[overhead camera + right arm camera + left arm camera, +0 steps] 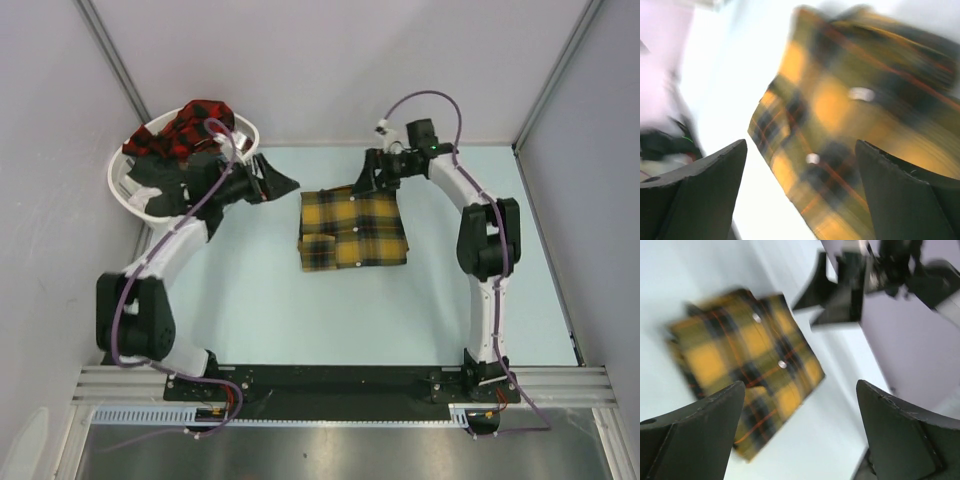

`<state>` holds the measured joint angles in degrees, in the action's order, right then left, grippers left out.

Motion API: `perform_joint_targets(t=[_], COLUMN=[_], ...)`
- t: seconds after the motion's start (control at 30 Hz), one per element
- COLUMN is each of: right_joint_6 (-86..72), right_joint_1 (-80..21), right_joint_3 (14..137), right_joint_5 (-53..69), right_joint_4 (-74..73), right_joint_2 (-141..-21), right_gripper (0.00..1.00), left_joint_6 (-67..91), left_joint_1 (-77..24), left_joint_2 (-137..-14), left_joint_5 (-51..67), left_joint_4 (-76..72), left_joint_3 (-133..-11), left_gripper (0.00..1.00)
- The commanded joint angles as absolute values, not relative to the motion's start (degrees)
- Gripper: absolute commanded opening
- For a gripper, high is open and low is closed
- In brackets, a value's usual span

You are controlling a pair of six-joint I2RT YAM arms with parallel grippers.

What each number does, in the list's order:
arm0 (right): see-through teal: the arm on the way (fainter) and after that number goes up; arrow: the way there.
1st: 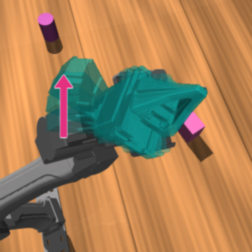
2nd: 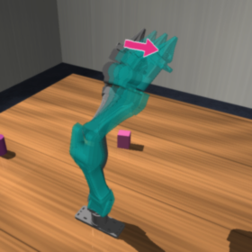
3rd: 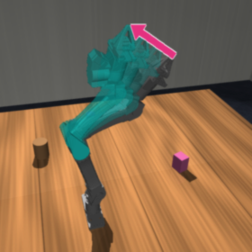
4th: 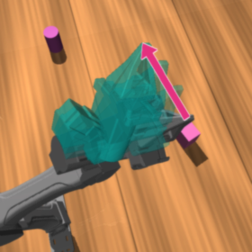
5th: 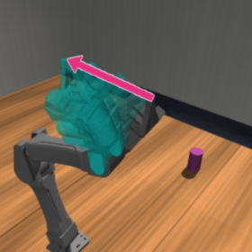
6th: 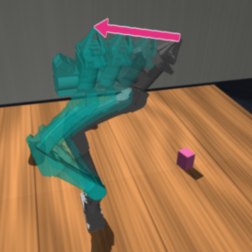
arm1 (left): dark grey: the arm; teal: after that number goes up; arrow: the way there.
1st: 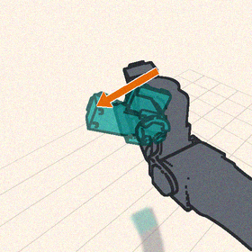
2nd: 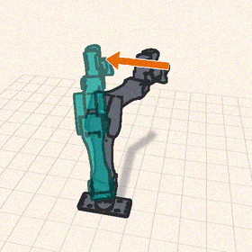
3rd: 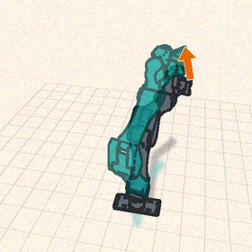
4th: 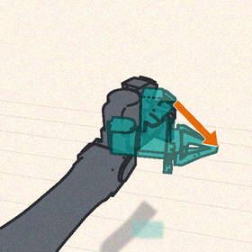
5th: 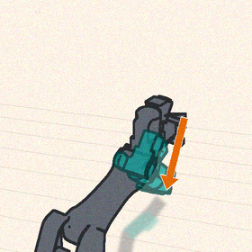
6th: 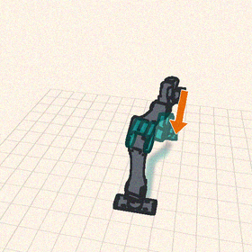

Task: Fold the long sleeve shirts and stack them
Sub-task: Fold the shirt

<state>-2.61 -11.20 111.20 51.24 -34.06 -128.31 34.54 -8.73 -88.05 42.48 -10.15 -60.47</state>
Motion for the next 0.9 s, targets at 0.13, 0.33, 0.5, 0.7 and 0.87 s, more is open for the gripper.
perform_joint_targets(t=[0.13,0.33,0.5,0.7,0.87], right_joint_6=[20.6,21.1,22.1,26.7,33.8], right_joint_1=[-34.4,-44.3,-47.2,-48.3,-48.3], right_joint_3=[94.7,94.6,93.7,89.7,82.0], right_joint_5=[29.6,22.6,16.0,13.0,19.7], right_joint_4=[-36.7,-33.8,-29.1,-27.4,-32.5], right_joint_2=[-113.8,-119.2,-122.3,-124.3,-118.5], right_gripper=[0.56,0.37,0.43,0.25,0.00], left_joint_6=[15.4,12.0,10.3,8.9,6.6], left_joint_1=[5.5,11.0,11.0,11.0,11.0], left_joint_2=[-77.8,-74.4,-70.3,-68.2,-69.2], left_joint_5=[39.6,41.7,41.5,41.2,39.9], left_joint_4=[22.3,25.9,26.5,26.6,26.6], left_joint_3=[-64.2,-63.9,-60.7,-58.4,-58.7], left_gripper=[1.00,0.99,0.99,0.99,1.00])
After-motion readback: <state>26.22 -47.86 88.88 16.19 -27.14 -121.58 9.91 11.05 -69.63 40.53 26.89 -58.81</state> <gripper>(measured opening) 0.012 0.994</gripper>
